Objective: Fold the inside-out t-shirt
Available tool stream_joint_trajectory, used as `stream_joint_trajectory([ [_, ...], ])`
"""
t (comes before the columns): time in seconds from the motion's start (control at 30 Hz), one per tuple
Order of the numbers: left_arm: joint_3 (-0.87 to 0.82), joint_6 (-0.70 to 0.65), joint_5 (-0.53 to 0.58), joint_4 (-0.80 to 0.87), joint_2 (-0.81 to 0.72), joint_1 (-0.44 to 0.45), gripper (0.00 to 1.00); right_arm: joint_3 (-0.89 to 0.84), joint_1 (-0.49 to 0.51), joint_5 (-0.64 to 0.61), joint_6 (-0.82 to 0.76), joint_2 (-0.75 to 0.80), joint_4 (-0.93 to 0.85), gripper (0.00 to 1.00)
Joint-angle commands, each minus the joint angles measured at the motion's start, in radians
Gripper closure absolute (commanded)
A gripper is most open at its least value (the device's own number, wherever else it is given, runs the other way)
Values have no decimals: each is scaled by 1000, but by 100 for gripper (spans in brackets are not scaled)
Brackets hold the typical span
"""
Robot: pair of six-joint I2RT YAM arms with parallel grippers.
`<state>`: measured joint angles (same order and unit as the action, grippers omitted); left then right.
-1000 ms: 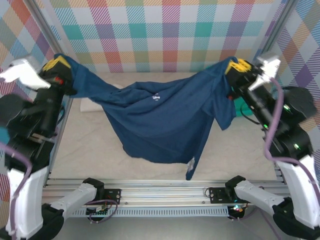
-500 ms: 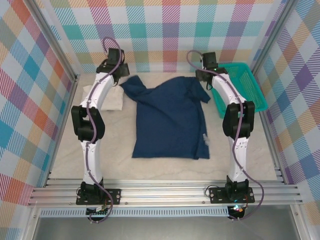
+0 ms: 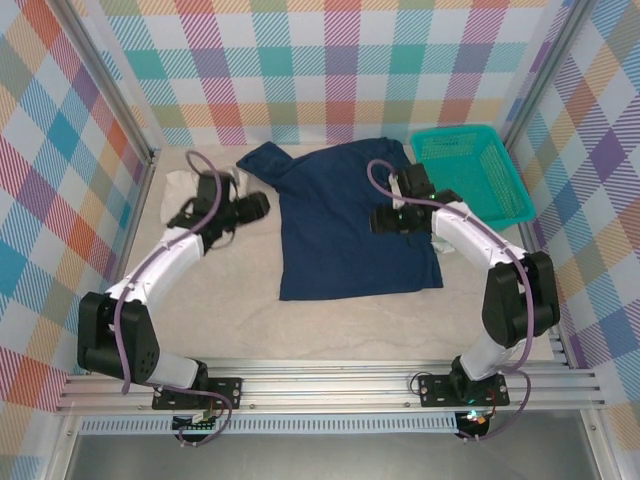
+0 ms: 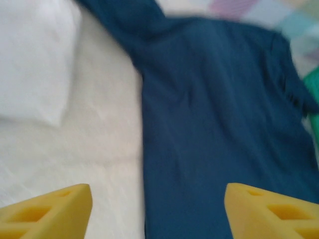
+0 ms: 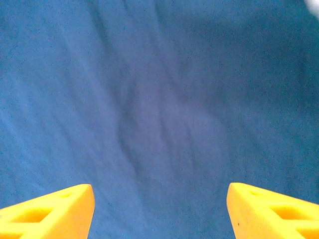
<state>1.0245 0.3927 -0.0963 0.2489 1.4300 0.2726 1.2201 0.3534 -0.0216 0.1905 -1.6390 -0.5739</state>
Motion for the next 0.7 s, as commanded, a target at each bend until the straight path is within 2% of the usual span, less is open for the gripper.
stream_joint_trajectory([
  [0.0, -130, 27, -69, -35, 43, 90, 34, -56, -8, 60, 74, -17, 20, 30],
  [0.13, -151, 22, -82, -67, 157, 184, 42, -46, -11, 62, 110, -96, 17, 31],
  [0.2, -143, 7, -46, -67, 184, 220, 48, -48, -19, 40, 122, -120, -4, 33],
  [0.33, -126, -26, 20, -1, 237, 257, 58, -65, -30, 38, 141, -149, -43, 37],
  [0.4, -150, -30, 29, 16, 247, 272, 68, -75, -30, 58, 151, -163, -57, 40],
  [0.43, -162, -33, 33, 21, 246, 277, 73, -86, -29, 69, 155, -163, -54, 43],
  [0.47, -176, -37, 40, 48, 242, 282, 84, -97, -27, 89, 159, -162, -48, 44],
  [0.53, -218, -25, 70, 80, 211, 282, 98, -117, -21, 139, 165, -163, -30, 46],
  [0.67, -332, 31, 175, 140, 48, 283, 100, -127, 31, 202, 177, -182, -10, 51],
])
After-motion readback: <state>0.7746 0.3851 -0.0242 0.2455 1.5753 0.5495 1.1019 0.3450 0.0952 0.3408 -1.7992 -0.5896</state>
